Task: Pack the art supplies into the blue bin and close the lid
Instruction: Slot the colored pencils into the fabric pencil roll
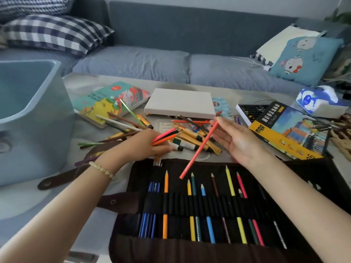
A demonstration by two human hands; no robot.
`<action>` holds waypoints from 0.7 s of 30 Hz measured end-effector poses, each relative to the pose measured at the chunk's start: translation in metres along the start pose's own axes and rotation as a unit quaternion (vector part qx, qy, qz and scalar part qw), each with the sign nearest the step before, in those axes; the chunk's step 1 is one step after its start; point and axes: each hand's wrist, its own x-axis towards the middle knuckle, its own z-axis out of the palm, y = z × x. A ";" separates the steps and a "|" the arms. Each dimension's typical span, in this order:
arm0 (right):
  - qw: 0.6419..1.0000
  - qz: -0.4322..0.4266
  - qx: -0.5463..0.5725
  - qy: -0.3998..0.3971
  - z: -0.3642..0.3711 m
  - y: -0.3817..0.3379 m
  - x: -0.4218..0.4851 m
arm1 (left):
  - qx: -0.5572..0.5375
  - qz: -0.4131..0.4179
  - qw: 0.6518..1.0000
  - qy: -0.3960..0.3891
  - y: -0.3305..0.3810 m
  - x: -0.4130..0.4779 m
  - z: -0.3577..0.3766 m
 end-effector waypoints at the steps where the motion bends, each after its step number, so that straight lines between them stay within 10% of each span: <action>1: 1.000 0.007 -0.008 -0.005 0.001 0.005 0.000 | 0.017 0.000 1.000 -0.004 0.001 -0.001 0.000; 14: 0.998 0.061 -0.030 0.007 0.013 0.025 0.000 | 0.045 0.015 0.996 -0.079 0.002 -0.004 0.000; 21: 0.995 0.061 -0.080 -0.015 0.018 0.020 0.008 | -0.117 0.010 0.993 -0.027 0.007 -0.006 -0.009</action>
